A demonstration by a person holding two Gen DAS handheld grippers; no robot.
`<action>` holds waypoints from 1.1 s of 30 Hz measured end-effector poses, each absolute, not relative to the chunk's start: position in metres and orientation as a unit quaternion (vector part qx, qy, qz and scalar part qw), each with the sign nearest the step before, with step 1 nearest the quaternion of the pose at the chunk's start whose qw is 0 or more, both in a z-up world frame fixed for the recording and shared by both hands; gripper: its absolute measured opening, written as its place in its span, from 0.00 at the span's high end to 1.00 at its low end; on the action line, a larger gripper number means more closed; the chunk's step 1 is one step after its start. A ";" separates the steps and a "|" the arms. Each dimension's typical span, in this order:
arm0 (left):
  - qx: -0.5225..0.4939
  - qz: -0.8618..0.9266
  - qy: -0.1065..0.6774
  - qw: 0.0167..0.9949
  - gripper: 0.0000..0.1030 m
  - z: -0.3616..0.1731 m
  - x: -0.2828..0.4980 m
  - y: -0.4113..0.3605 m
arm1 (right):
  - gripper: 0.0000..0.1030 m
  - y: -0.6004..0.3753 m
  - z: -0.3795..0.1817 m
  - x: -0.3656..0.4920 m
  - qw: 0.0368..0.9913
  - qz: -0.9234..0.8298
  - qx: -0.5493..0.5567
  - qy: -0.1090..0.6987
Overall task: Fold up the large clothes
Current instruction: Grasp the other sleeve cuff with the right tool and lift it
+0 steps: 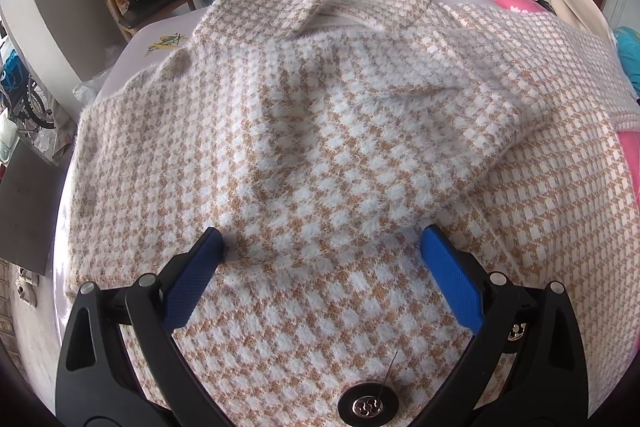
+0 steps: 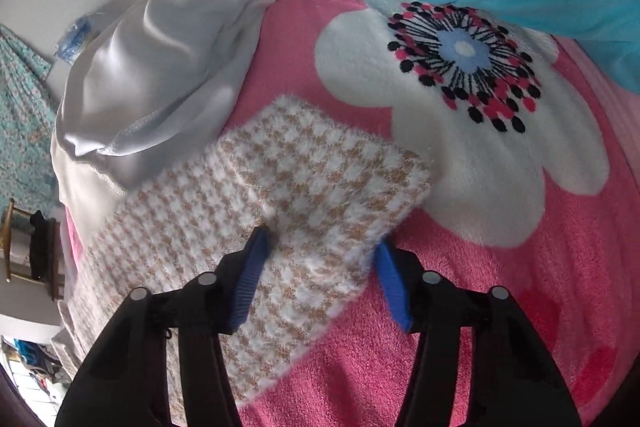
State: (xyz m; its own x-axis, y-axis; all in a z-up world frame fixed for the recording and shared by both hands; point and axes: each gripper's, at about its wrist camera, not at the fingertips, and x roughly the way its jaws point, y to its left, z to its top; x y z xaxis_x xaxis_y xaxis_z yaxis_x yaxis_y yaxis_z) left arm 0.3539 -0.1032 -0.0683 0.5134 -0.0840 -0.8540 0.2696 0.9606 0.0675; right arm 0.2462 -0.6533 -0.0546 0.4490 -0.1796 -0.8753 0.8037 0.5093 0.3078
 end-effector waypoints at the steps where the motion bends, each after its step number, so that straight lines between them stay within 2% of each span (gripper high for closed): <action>1: 0.097 -0.102 0.483 0.864 0.07 -0.068 0.354 -0.103 | 0.66 -0.650 -0.053 0.245 0.769 -0.324 0.369 0.410; 4: 0.098 -0.101 0.483 0.864 0.07 -0.069 0.354 -0.103 | 0.75 -0.634 -0.041 0.244 0.787 -0.333 0.332 0.400; 7: 0.097 -0.101 0.481 0.865 0.07 -0.069 0.354 -0.103 | 0.77 -0.612 -0.024 0.243 0.805 -0.342 0.285 0.392; 18: 0.093 -0.112 0.457 0.877 0.07 -0.051 0.342 -0.093 | 0.78 -0.542 0.089 0.232 0.880 -0.320 0.155 0.316; 24: 0.077 -0.109 0.447 0.885 0.08 -0.038 0.330 -0.065 | 0.78 -0.457 0.145 0.242 0.925 -0.250 0.083 0.273; 26: 0.068 -0.108 0.445 0.886 0.13 -0.033 0.326 -0.051 | 0.78 -0.421 0.160 0.247 0.939 -0.219 0.059 0.259; 28: 0.054 -0.110 0.446 0.887 0.24 -0.028 0.322 -0.034 | 0.78 -0.385 0.171 0.256 0.950 -0.185 0.041 0.250; 33: 0.009 -0.127 0.443 0.887 0.35 -0.016 0.307 0.008 | 0.78 -0.297 0.178 0.283 0.967 -0.093 0.011 0.238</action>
State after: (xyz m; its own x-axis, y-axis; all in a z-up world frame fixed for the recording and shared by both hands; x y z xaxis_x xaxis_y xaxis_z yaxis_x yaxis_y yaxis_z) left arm 0.3073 0.0084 -0.0156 0.5748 -0.2165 -0.7891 0.2329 0.9678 -0.0959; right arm 0.2828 -0.2973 0.1776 0.8698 -0.1738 -0.4618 0.1840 0.9826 -0.0232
